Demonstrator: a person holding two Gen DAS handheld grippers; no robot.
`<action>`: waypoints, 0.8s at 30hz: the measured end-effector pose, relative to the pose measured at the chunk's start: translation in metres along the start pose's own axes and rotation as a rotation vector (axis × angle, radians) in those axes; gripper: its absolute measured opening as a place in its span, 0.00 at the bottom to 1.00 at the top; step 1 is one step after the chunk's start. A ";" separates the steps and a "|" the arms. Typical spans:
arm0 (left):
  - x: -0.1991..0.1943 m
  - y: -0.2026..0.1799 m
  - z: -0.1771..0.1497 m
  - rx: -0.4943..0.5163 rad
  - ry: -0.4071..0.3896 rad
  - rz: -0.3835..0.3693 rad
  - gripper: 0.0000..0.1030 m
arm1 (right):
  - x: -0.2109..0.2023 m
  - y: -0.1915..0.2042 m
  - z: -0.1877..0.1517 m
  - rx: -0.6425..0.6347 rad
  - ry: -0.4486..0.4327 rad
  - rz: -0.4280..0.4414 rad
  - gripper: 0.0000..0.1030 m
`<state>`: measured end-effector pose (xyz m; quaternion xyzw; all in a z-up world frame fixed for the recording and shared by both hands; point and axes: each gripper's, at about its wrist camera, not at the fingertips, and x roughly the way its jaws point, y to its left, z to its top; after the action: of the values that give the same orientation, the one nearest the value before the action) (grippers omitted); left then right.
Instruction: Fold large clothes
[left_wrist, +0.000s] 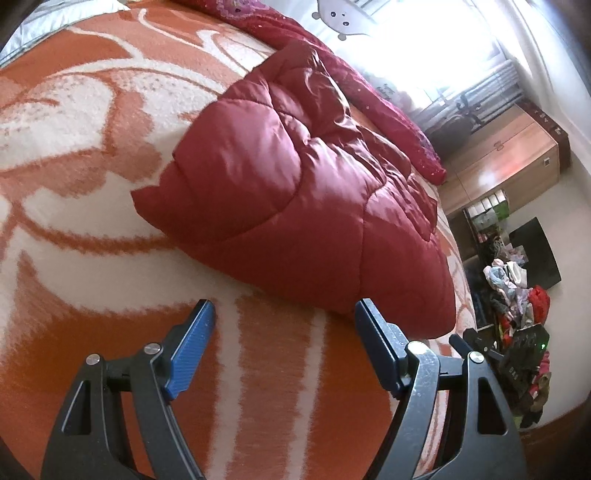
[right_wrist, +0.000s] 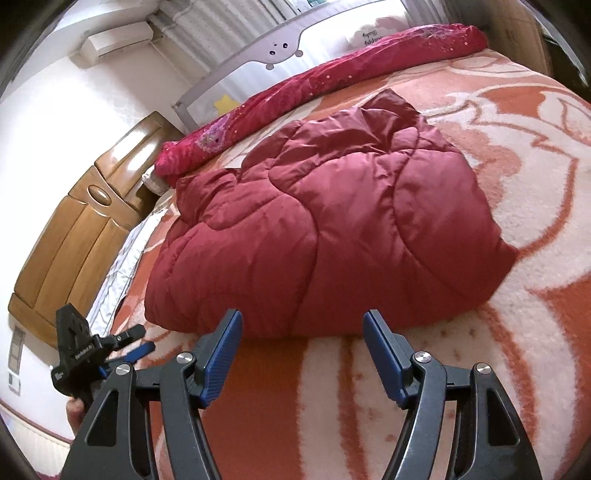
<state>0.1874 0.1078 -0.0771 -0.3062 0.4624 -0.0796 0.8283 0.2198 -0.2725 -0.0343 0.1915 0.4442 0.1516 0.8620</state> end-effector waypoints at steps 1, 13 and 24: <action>-0.001 0.002 0.002 -0.003 -0.003 0.002 0.76 | -0.002 -0.004 0.000 0.007 -0.001 -0.007 0.72; -0.017 0.035 0.055 0.007 -0.023 0.050 0.76 | -0.018 -0.065 0.027 0.105 -0.017 -0.076 0.83; 0.013 0.037 0.096 0.064 0.046 0.025 0.76 | 0.005 -0.103 0.069 0.152 0.012 -0.054 0.88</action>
<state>0.2671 0.1735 -0.0705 -0.2716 0.4823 -0.0911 0.8278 0.2888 -0.3747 -0.0492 0.2434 0.4645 0.0951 0.8462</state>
